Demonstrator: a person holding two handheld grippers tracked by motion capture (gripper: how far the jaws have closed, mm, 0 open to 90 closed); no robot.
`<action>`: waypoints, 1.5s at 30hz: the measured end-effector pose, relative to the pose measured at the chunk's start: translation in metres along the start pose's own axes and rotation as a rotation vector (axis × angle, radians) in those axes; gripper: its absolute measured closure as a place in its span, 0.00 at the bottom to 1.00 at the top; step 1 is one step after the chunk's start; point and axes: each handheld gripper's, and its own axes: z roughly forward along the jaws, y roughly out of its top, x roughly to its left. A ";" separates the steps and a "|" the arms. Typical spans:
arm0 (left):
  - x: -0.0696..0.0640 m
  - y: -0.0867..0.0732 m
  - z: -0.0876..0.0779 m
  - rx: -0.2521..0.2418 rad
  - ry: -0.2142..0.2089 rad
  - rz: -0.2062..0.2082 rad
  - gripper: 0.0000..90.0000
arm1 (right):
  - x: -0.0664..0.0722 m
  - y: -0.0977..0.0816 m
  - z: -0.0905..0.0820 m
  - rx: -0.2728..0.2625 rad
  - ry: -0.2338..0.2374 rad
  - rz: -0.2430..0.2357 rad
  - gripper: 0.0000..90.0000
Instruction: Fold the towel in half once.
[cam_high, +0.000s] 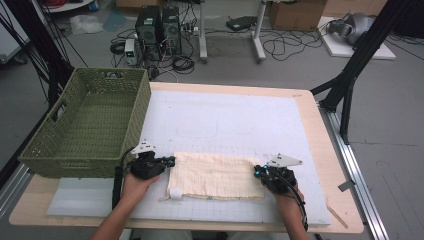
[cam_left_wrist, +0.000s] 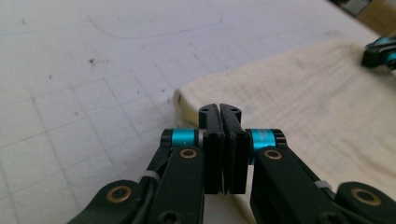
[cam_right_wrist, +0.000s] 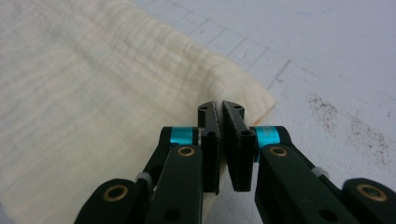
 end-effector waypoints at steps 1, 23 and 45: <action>-0.001 0.000 0.000 0.004 0.006 0.006 0.97 | 0.000 0.000 0.000 0.010 -0.006 -0.006 0.95; 0.013 0.035 0.032 -0.018 0.038 0.077 0.53 | -0.029 0.028 0.026 -0.016 0.033 0.045 0.56; 0.014 0.039 0.029 -0.077 0.149 0.136 0.96 | -0.022 0.037 0.030 -0.050 -0.054 -0.058 0.92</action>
